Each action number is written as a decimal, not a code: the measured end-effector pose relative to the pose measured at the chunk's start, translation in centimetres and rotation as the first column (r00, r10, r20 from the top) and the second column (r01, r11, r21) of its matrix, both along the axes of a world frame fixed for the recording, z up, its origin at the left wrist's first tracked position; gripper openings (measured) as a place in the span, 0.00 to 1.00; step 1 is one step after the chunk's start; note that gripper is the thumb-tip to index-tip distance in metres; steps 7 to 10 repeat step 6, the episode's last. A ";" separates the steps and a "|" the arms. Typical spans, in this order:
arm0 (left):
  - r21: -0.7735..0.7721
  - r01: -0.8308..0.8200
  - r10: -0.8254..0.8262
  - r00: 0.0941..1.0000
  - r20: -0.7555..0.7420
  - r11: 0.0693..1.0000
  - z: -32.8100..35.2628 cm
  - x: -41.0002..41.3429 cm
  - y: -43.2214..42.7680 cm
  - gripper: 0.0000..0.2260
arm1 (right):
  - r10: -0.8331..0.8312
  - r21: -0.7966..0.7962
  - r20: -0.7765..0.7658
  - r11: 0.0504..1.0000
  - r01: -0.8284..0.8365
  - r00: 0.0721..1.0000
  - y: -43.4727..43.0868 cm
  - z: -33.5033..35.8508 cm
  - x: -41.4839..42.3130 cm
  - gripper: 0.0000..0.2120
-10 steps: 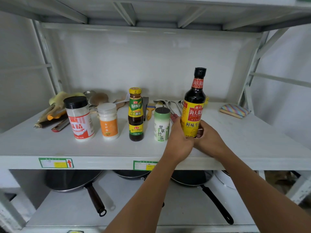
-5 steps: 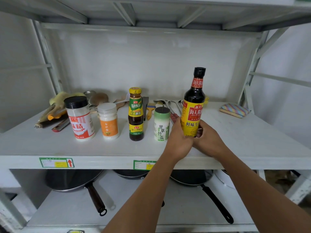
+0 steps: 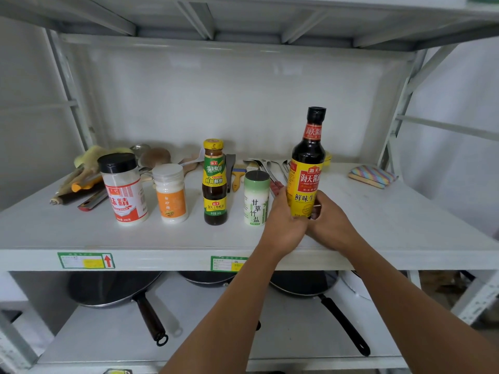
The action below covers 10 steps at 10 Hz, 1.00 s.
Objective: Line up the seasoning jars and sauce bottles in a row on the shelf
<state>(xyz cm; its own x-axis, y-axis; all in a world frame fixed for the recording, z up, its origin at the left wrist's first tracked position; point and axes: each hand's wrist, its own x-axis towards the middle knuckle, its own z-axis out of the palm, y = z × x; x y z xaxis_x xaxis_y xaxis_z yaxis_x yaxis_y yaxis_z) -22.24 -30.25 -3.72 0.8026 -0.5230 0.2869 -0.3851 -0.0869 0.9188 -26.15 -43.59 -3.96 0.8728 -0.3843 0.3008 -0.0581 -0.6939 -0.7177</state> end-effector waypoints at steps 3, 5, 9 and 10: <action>-0.011 0.009 -0.009 1.000 0.002 1.000 -0.3 0.3 0.0 0.34 | -0.016 -0.004 -0.017 1.000 0.016 1.000 0.4 0.2 0.0 0.34; 0.027 -0.020 0.017 0.995 0.098 0.999 0.7 -1.9 2.3 0.32 | -0.014 0.057 -0.048 0.998 0.016 0.999 1.3 0.8 -1.1 0.42; 0.082 -0.019 0.007 0.990 0.143 0.996 0.9 -5.1 5.1 0.31 | -0.133 0.038 -0.019 0.990 0.134 0.991 2.3 0.1 -2.7 0.47; 0.082 -0.019 0.007 0.990 0.143 0.996 0.9 -5.1 5.1 0.31 | -0.133 0.038 -0.019 0.990 0.134 0.991 2.3 0.1 -2.7 0.47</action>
